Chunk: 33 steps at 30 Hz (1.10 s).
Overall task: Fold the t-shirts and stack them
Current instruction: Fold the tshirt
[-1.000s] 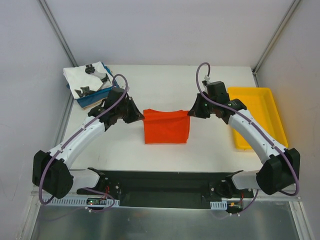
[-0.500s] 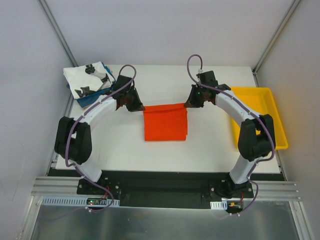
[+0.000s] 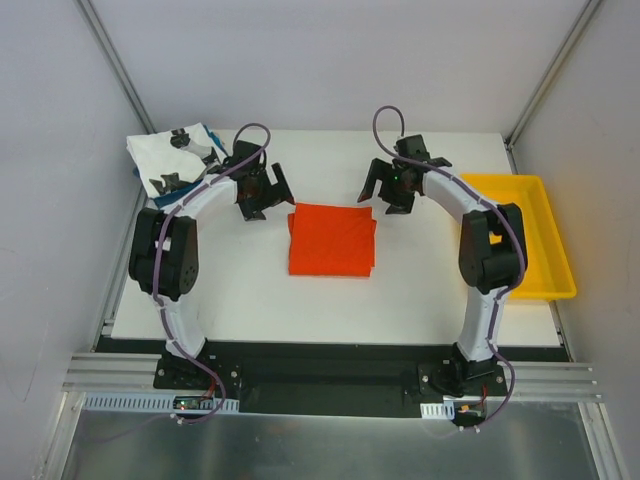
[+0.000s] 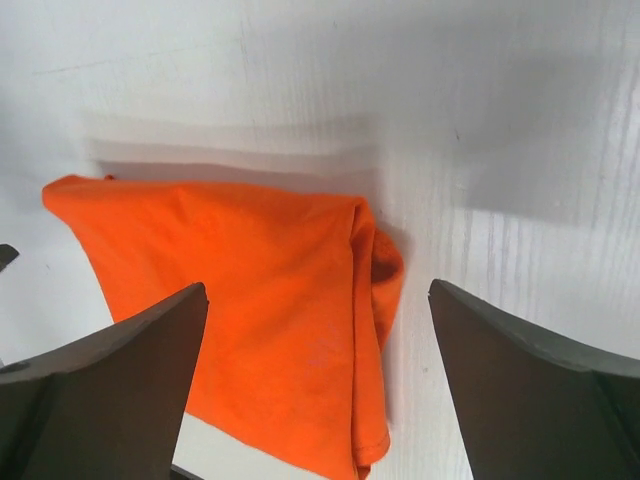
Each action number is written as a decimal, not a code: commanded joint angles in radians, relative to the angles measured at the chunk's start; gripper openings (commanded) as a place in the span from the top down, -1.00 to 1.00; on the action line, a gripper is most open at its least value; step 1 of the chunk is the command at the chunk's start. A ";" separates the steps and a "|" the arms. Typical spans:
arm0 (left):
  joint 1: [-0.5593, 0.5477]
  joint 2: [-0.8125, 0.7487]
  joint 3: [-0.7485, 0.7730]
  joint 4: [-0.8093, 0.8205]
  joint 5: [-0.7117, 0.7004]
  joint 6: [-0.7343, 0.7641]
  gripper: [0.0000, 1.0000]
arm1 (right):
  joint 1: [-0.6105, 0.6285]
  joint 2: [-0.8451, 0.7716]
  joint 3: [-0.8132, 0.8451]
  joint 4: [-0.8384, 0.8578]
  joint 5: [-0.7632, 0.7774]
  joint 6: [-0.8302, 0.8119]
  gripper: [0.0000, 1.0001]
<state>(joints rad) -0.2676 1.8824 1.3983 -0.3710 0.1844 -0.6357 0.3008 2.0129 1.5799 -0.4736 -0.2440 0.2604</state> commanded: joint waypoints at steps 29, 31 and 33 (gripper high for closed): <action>-0.110 0.023 -0.171 0.057 0.047 0.074 -0.88 | 0.247 -1.451 -0.945 -0.066 0.526 0.059 -0.93; -0.128 0.049 -0.162 0.057 0.032 0.071 -0.85 | 0.248 -1.450 -0.945 -0.086 0.538 0.062 -0.93; -0.137 0.079 -0.144 0.055 0.009 0.064 -0.74 | 0.247 -1.445 -0.951 -0.091 0.537 0.059 -0.93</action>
<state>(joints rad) -0.3744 1.8824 1.2297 -0.3035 0.2516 -0.5831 0.5449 0.5667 0.6315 -0.5228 0.2310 0.3077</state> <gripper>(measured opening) 0.903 0.966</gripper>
